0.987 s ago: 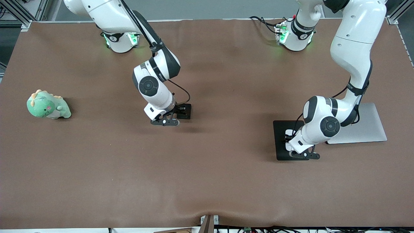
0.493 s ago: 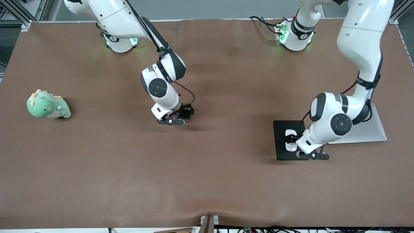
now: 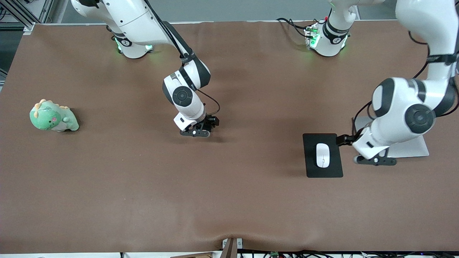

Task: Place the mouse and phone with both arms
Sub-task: 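Grasp the black phone with the right gripper while the left gripper withdraws, then carry the phone with the right gripper toward the green plush toy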

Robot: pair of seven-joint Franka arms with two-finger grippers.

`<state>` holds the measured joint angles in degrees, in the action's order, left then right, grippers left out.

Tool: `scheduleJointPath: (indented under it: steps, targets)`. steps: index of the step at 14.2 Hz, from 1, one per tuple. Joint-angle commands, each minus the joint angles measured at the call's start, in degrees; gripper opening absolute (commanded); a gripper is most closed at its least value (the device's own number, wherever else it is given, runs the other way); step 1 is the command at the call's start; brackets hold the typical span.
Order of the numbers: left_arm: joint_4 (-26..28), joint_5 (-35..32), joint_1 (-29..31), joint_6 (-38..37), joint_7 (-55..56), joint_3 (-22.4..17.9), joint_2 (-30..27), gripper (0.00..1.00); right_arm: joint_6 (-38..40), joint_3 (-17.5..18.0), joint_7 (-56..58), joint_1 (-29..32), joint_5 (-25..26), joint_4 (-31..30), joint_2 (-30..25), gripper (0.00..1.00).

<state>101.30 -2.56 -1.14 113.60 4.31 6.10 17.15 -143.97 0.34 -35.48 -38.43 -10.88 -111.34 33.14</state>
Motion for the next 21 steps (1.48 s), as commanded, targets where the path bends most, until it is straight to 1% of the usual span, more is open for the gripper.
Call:
scheduleJointPath:
  steps: [1,2,3,4,5,6,7,8,10,12,14,16,17,19,21]
  targets:
    - [0.7,0.9,0.1,-4.9,-0.4,0.1,-6.2,1.0,-0.3,-0.7,-1.1,-0.9,-0.1,0.1,0.5,1.0]
    - [-0.7,0.9,0.1,-7.2,-0.4,0.1,-7.3,1.0,-0.2,-0.7,-1.1,-1.0,-0.1,-0.4,0.5,1.0]
    - [-3.1,0.9,0.1,-10.1,-0.4,0.1,-8.1,1.0,-0.2,-0.7,-1.1,-1.2,-0.1,-0.5,0.4,1.0]
    - [-5.7,0.9,0.1,-13.8,-0.5,-0.1,-8.4,1.0,-0.2,-0.7,-1.1,-1.3,-0.1,-0.6,0.4,0.93]
    - [-8.5,0.9,0.1,-17.4,-0.9,-0.3,-8.4,1.0,-0.1,-0.8,-1.0,-1.4,-0.1,-0.6,0.4,0.75]
    - [-11.0,0.9,0.1,-20.8,-1.1,-0.4,-8.5,1.0,-0.1,-0.8,-0.9,-1.7,-0.1,-0.6,0.3,0.59]
    - [-11.6,1.0,0.2,-23.4,-1.1,-0.4,-10.1,1.0,0.0,-0.8,-0.8,-1.9,0.3,-0.6,0.3,0.22]
    - [-11.7,1.1,0.3,-24.6,-1.6,-0.6,-12.0,1.0,0.3,-0.9,-0.8,-1.9,0.7,-0.5,0.0,0.0]
    - [-11.8,1.1,1.2,-26.7,-4.8,-1.0,-15.0,1.0,2.3,-1.0,-0.8,-1.6,0.7,-0.4,-1.9,0.0]
    - [-11.9,1.7,1.1,-28.6,-6.8,-2.0,-17.1,1.0,8.1,-2.4,-0.8,-1.2,0.7,0.4,-4.7,0.0]
    - [-13.2,1.9,0.6,-29.9,-7.8,-2.9,-17.5,1.0,14.0,-4.4,-0.2,-1.0,0.9,0.6,-8.3,0.0]
    - [-14.1,1.9,0.6,-33.8,-10.4,-2.9,-17.5,1.0,17.4,-6.1,-0.1,-0.9,1.1,0.5,-11.0,0.0]
    - [-14.3,1.8,0.6,-34.3,-11.6,-2.9,-17.5,1.0,18.8,-6.7,-0.1,-0.3,1.1,0.3,-12.3,0.0]
    - [-14.4,1.5,0.6,-34.3,-12.2,-2.9,-17.3,1.0,22.0,-6.8,-0.1,2.0,1.1,0.1,-14.7,0.0]
    - [-15.7,1.8,0.7,-34.2,-11.6,-2.8,-16.8,1.0,25.8,-6.8,-0.1,4.3,1.1,0.1,-16.8,0.0]
